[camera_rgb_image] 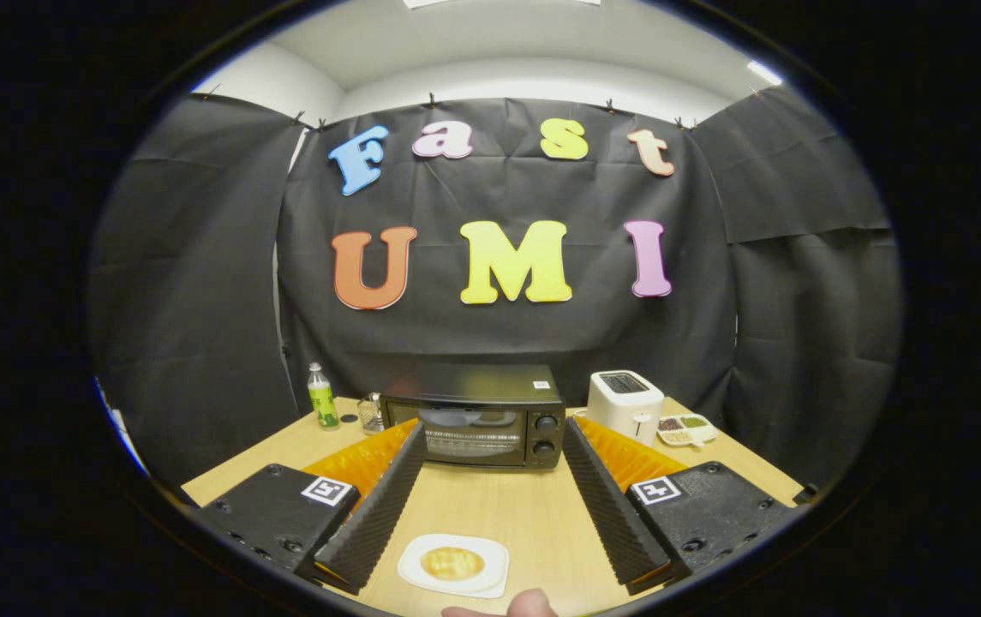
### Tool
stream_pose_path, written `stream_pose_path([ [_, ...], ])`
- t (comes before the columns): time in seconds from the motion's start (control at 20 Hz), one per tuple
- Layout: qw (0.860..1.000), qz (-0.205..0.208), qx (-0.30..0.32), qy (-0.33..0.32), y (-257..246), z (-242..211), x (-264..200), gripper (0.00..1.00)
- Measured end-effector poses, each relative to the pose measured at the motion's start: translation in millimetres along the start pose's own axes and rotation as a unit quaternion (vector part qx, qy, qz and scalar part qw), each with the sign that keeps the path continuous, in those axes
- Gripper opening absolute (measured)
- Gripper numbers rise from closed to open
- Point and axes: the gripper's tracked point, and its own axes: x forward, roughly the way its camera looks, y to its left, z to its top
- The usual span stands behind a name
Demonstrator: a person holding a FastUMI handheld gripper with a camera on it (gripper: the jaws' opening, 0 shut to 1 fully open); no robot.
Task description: Open the toaster oven, put the food inside, and close the toaster oven door.
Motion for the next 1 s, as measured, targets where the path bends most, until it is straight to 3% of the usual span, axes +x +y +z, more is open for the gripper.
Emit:
stream_pose_path([
  [1.0,0.999,-0.021,-0.011,-0.022,-6.8,3.9,1.1,1.0],
])
